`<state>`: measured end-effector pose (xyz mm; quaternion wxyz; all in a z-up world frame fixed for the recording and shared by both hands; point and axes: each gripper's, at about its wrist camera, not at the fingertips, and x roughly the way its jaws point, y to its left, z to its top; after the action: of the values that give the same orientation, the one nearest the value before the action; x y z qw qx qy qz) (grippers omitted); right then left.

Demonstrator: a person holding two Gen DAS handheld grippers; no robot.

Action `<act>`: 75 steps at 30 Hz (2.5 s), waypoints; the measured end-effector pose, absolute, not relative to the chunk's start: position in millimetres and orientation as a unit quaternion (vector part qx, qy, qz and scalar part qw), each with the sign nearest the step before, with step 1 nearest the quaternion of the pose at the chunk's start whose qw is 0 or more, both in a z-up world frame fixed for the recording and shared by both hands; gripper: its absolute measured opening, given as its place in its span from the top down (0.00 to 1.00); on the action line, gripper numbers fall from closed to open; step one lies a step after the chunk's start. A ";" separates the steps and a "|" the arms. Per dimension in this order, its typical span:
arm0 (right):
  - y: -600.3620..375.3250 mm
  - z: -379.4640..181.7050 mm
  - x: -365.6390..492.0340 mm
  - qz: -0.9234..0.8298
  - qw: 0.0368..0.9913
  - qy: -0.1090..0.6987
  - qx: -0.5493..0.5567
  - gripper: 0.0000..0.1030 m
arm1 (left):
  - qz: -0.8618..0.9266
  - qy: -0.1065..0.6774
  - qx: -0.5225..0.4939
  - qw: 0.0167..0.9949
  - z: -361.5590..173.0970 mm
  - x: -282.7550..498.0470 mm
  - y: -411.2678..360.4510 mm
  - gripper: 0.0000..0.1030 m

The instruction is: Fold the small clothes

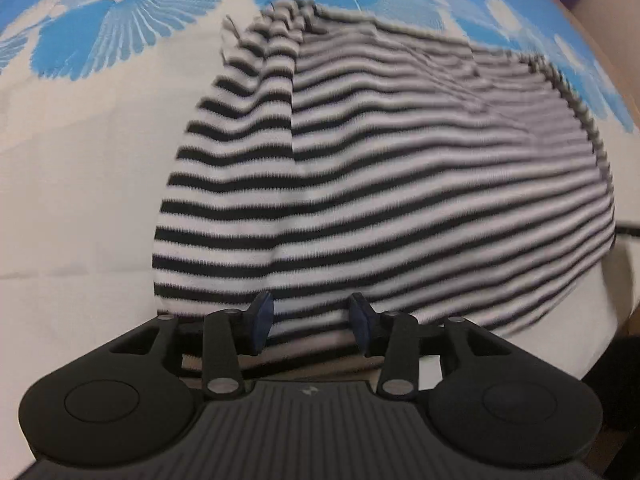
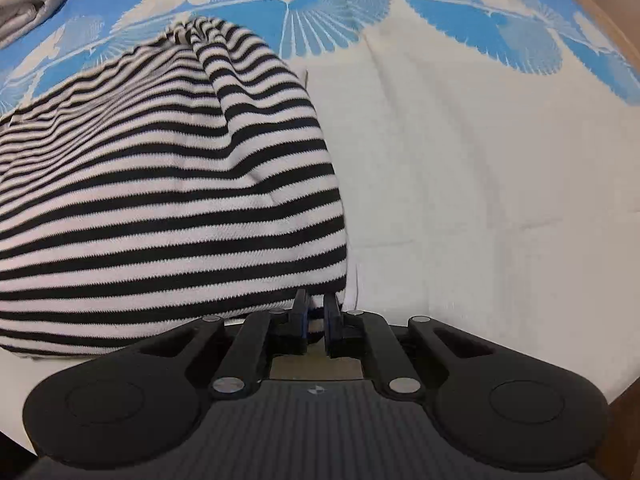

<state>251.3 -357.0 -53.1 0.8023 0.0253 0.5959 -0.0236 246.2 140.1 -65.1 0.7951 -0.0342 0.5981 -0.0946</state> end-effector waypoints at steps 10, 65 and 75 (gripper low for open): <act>-359.7 -25.8 256.4 -0.005 0.844 0.533 0.054 0.75 | 0.015 0.606 -0.052 0.793 -69.2 253.7 175.5 0.50; -357.0 21.4 219.0 -0.021 0.914 0.404 -0.019 0.56 | 0.108 0.438 -0.371 0.812 -90.4 174.4 195.8 0.39; -352.4 8.1 225.1 -0.054 0.905 0.421 -0.028 0.56 | 0.111 0.423 -0.351 0.828 -86.4 178.3 193.9 0.86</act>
<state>225.1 -352.4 8.1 0.9051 -0.0277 0.4208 -0.0545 178.3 193.9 -86.4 0.8283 -0.3507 0.4225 0.1114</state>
